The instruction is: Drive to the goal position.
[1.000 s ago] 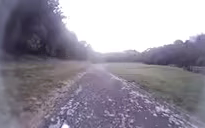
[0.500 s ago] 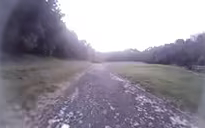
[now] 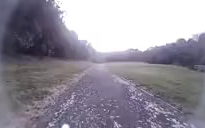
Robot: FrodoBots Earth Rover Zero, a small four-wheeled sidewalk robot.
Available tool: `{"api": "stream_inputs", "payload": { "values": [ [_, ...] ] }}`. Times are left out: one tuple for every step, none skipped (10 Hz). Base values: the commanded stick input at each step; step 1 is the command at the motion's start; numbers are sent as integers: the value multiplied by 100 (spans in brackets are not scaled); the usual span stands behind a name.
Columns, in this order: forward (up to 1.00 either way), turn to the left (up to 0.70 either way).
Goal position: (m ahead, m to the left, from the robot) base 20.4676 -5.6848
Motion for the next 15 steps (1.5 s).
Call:
{"api": "stream_inputs", "payload": {
  "values": [
    [70,0],
    [70,0],
    [70,0],
    [70,0],
    [70,0],
    [70,0],
    [70,0],
    [70,0],
    [70,0],
    [70,0],
    [70,0],
    [70,0],
    [70,0],
    [70,0],
    [70,0]
  ]
}}
